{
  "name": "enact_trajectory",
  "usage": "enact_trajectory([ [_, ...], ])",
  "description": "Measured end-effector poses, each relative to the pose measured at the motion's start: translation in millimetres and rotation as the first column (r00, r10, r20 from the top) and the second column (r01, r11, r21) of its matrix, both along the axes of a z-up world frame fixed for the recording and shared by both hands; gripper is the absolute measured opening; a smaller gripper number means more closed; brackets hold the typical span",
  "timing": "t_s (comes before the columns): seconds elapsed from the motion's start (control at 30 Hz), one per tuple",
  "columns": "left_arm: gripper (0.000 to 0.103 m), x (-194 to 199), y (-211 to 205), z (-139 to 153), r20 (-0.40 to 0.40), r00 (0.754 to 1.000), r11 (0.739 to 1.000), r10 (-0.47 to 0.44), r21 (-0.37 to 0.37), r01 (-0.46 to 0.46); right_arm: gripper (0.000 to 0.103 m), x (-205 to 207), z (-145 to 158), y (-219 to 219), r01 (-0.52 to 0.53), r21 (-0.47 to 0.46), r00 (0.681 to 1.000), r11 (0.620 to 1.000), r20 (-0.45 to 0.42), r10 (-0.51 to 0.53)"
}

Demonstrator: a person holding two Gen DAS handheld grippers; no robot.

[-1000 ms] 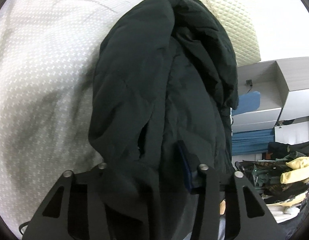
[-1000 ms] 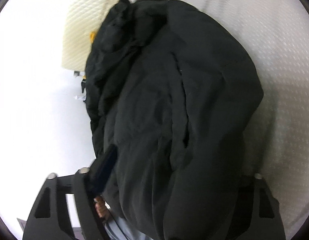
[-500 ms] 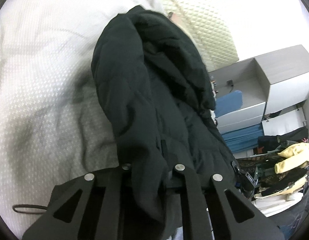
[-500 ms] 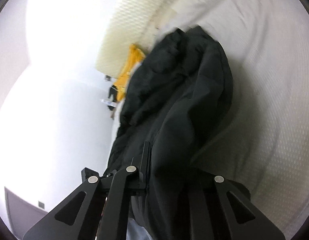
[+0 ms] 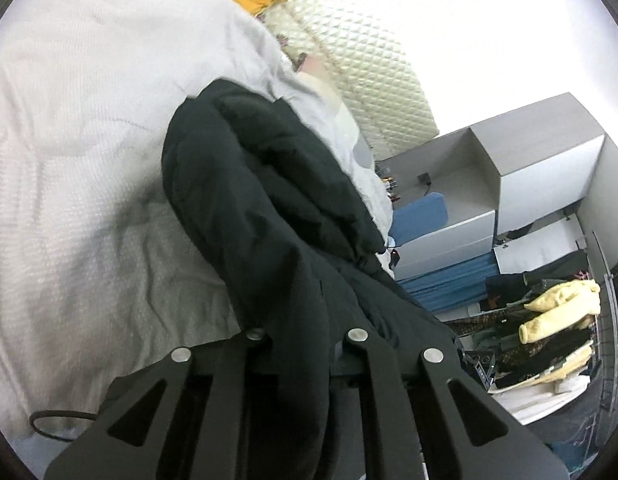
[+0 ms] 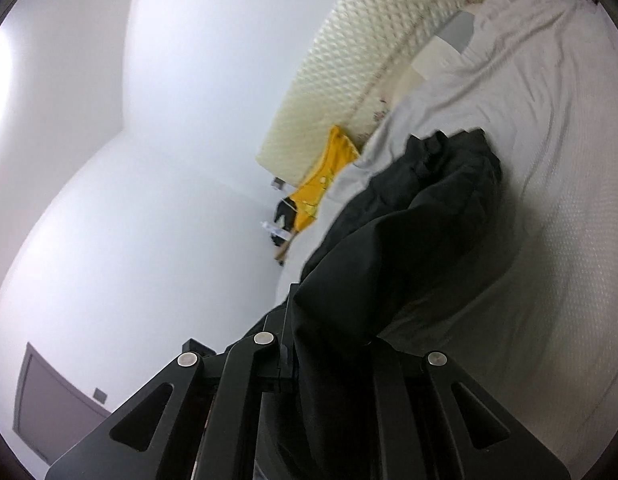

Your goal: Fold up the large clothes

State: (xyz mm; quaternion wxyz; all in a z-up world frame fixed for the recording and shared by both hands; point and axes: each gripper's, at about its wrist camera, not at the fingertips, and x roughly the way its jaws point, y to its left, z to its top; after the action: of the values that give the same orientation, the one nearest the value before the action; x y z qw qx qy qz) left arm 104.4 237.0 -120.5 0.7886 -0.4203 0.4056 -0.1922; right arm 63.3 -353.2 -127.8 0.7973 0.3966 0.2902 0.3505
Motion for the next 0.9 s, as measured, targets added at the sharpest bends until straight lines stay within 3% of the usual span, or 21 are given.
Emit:
enact_trajectory([
  [0.47, 0.009, -78.5, 10.0, 49.1, 0.018, 0.999, 0.996, -0.039, 0.076, 0.037, 0.007, -117.7, 30.2, -2.2, -0.05, -0.002, 0.996, 0.999, 0.074, 0.05],
  [0.6, 0.009, -98.7, 6.9, 57.9, -0.019, 0.998, 0.994, -0.064, 0.091, 0.066, 0.007, -151.8, 39.3, -2.4, -0.051, -0.011, 0.995, 0.999, 0.09, 0.052],
  [0.77, 0.009, -106.1, 7.3, 74.2, -0.031, 0.997, 0.99, -0.069, 0.118, 0.072, 0.007, -171.3, 46.1, -0.7, -0.044, -0.018, 0.994, 0.999, 0.103, 0.045],
  [0.9, 0.009, -91.1, 8.0, 75.4, -0.041, 0.996, 0.989, -0.076, 0.123, 0.08, 0.007, -156.6, 45.0, -1.6, -0.032, 0.0, 0.995, 0.999, 0.091, 0.032],
])
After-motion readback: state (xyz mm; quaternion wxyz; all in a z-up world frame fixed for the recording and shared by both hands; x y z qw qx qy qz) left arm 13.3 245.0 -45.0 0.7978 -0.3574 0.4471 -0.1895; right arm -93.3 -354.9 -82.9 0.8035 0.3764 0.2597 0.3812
